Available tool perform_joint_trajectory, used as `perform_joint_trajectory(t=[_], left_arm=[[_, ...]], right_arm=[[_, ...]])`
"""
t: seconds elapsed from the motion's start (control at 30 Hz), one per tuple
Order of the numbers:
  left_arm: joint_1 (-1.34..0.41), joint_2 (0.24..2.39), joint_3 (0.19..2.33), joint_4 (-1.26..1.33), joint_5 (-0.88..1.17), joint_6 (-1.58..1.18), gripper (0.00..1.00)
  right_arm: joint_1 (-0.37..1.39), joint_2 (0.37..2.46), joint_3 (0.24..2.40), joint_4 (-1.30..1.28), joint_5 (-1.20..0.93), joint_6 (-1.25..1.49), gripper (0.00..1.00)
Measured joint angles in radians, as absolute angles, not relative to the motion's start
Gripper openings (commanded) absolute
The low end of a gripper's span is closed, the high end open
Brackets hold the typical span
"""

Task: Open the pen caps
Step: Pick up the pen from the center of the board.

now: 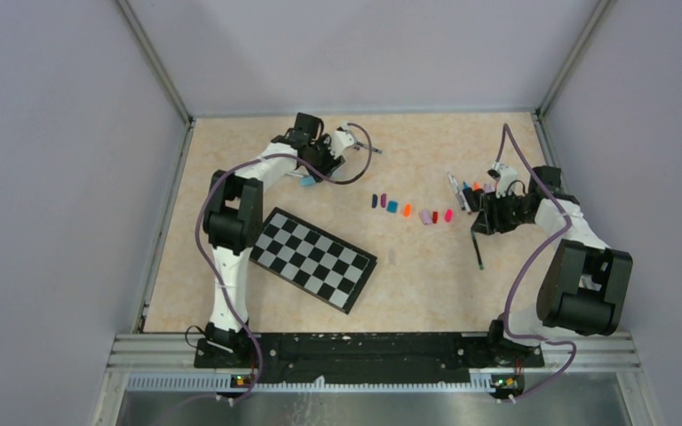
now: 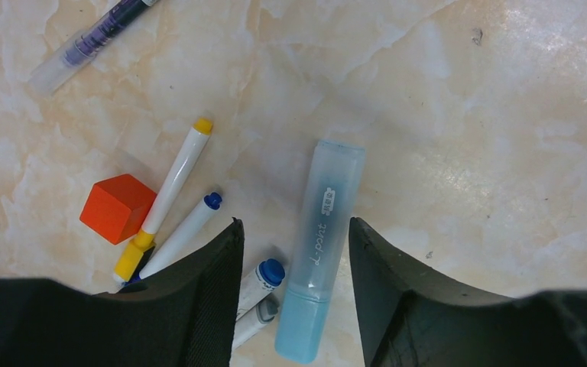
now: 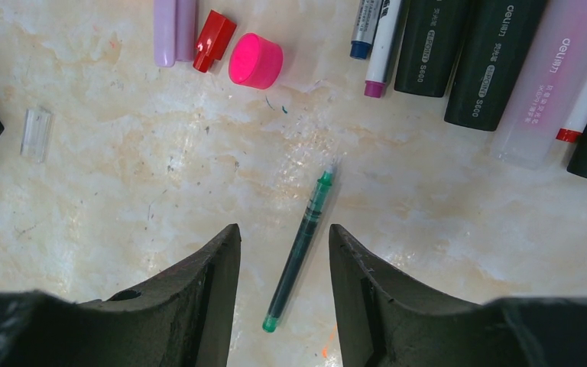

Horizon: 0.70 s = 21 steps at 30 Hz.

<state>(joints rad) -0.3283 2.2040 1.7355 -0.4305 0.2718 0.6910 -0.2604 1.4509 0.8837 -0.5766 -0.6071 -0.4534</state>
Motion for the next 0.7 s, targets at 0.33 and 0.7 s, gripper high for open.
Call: perform_joint_trajectory(t=[0.33,0.7], left_arm=[[-0.328,2.204,1.734,-0.434,0.271,0.681,0.50],[-0.329,2.204,1.694,-0.442,0.271,0.678,0.43]], right_arm=[[-0.260,1.451,0.884,-0.577,-0.607,-0.453,0.45],[-0.261,1.451,0.884,-0.577,-0.608,-0.453,0.45]])
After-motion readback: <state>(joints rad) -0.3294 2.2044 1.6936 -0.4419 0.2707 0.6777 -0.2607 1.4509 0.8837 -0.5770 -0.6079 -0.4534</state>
